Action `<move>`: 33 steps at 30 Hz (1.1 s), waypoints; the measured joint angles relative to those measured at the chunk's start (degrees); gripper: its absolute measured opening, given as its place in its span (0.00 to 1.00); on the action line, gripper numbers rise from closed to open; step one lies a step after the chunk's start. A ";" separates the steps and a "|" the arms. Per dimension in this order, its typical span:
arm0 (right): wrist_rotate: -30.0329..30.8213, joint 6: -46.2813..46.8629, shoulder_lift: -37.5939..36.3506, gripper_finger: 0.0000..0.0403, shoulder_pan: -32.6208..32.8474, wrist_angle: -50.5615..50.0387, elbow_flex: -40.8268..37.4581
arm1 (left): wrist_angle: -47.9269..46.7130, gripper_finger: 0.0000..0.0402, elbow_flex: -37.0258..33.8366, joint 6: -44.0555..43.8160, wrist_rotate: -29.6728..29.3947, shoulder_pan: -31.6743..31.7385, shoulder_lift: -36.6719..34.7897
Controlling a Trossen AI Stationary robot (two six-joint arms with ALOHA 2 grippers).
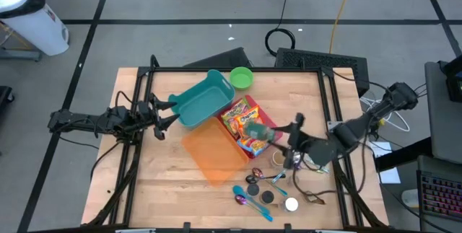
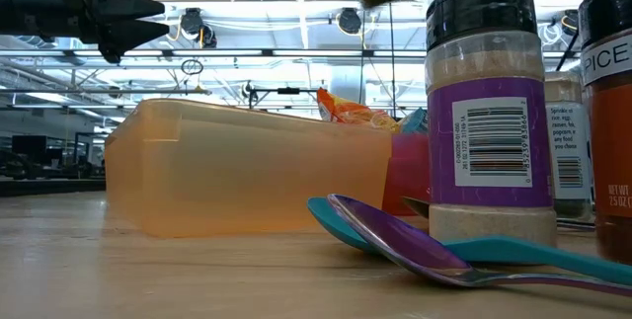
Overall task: Pick & Place Food Item
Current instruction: Put the green seasoning bottle into the green bin
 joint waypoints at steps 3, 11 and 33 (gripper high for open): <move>-7.28 -9.79 0.01 0.47 -2.97 15.21 -4.53 | 2.18 0.63 -0.01 -3.24 0.01 0.00 -0.01; -24.94 -18.43 0.01 0.47 -11.75 35.70 -12.17 | 4.29 0.63 0.00 -7.75 -2.73 0.00 -0.02; -44.67 -18.19 6.28 0.47 -23.79 41.13 -12.35 | -14.86 0.66 16.83 -17.44 9.08 2.60 24.37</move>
